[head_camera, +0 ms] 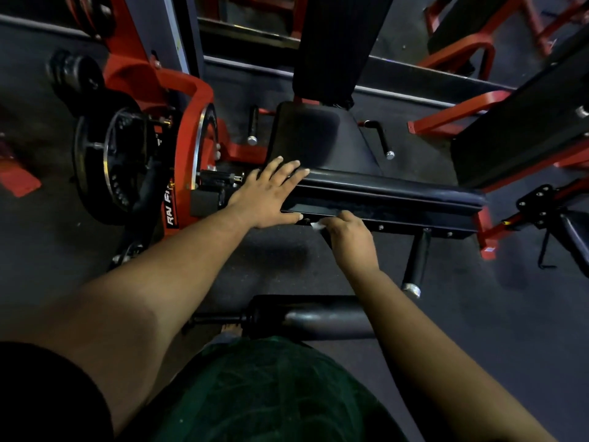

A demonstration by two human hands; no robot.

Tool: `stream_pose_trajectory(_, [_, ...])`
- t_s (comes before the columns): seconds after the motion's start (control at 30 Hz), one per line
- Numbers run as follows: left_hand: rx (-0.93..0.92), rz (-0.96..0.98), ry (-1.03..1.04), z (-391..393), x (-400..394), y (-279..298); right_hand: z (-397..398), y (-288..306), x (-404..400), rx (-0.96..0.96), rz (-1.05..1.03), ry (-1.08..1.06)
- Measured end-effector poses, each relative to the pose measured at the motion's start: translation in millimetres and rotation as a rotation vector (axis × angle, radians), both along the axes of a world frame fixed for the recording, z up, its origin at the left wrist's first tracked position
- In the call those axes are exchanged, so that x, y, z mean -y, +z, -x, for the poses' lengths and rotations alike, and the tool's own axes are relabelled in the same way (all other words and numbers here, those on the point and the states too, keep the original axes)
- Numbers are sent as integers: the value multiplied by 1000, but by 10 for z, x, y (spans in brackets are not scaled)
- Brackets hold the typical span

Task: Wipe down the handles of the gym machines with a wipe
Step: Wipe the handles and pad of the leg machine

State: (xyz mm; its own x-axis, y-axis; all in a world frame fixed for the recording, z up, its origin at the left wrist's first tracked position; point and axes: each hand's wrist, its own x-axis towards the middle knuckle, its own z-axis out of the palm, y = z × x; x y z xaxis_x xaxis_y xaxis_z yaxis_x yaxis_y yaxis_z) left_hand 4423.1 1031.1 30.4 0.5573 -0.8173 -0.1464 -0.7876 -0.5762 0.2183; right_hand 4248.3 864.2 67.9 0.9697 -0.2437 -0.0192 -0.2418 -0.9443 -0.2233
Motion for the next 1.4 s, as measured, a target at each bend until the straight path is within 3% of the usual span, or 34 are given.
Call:
stream_pose_trajectory(0.17, [1, 12, -4, -17, 13, -40, 723, 139, 303, -3, -41, 53])
stream_pose_trajectory(0.27, [10, 4, -6, -5, 18, -46, 1074, 195, 411, -29, -188, -98])
stream_pose_trajectory(0.4, [0, -3, -8, -7, 9, -14, 619, 117, 282, -11, -364, -363])
stream_pose_trajectory(0.47, [-3, -6, -11, -7, 1, -7, 245, 43, 193, 8, -404, -380])
stream_pose_trajectory(0.6, [-11, 7, -15, -11, 0, -8, 16, -5, 153, -26, -350, -319])
stream_pose_trajectory(0.8, [-20, 9, -9, -12, -1, -23, 903, 147, 493, -188, -271, -319])
stream_pose_trajectory(0.9, [-6, 2, -16, -12, 14, -16, 1042, 148, 350, -107, -187, -318])
stream_pose_trajectory(1.03, [15, 3, -17, -20, 10, -28, 473, 38, 19, -29, 23, -179])
stream_pose_trajectory(1.17, [5, 3, -16, -6, 15, -16, -20, -48, -99, -111, 132, -14])
stream_pose_trajectory(1.4, [3, 1, -27, -35, 3, -60, 763, 160, 286, -108, 128, 315])
